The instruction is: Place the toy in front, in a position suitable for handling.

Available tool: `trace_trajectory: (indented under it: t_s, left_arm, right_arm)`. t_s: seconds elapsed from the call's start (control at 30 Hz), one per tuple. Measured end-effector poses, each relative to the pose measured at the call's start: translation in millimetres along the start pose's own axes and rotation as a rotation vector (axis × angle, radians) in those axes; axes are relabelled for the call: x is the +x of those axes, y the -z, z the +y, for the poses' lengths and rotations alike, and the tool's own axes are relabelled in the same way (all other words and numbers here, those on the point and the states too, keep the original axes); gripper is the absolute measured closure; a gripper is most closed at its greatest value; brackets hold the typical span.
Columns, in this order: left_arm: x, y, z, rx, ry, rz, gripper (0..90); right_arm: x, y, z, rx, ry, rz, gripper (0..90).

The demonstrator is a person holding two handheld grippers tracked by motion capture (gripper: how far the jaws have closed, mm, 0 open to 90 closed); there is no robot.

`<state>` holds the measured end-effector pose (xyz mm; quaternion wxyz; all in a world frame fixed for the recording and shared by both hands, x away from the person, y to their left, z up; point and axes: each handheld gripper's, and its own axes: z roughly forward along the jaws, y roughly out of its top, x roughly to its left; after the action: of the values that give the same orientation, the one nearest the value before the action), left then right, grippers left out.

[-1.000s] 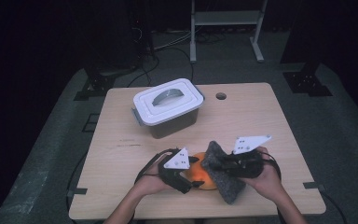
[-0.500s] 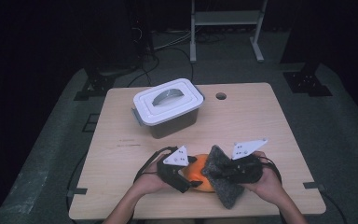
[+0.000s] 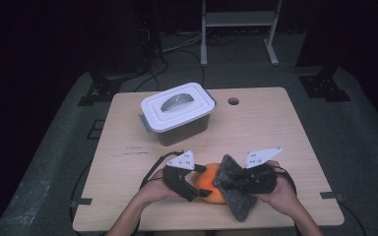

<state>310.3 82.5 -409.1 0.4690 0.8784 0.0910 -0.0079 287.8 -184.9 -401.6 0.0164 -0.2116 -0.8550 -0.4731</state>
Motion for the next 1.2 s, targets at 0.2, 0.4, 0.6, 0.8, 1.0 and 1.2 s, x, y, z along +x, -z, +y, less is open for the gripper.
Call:
trace_trajectory:
  t_s: [0.2, 0.4, 0.6, 0.8, 1.0, 1.2]
  left_arm:
    - [-6.0, -10.5, -1.7, 0.034, -0.039, 0.033, 20.8]
    - [-13.7, -16.0, -0.5, 0.064, -0.117, 0.043, 17.8]
    - [-11.1, -14.4, -1.9, 0.06, -0.117, 0.042, 18.4]
    - [-5.7, -7.2, 3.4, 0.017, -0.059, 0.004, 14.0]
    - [-2.4, -9.5, 0.0, 0.051, -0.021, 0.014, 10.2]
    - [-6.1, -17.4, -0.9, 0.072, -0.042, 0.042, 9.8]
  right_arm:
    - [7.7, 0.9, 11.4, 0.015, 0.031, -0.035, 74.0]
    - [20.5, -10.4, 22.8, 0.026, 0.111, -0.061, 73.7]
    - [0.6, 4.0, 13.8, -0.011, 0.051, -0.1, 73.8]
    - [-15.6, 9.9, -0.3, -0.04, -0.028, -0.073, 73.5]
    - [-0.9, 0.6, 1.6, 0.014, 0.01, -0.02, 73.3]
    - [11.2, -2.8, 13.3, 0.009, 0.061, -0.035, 73.3]
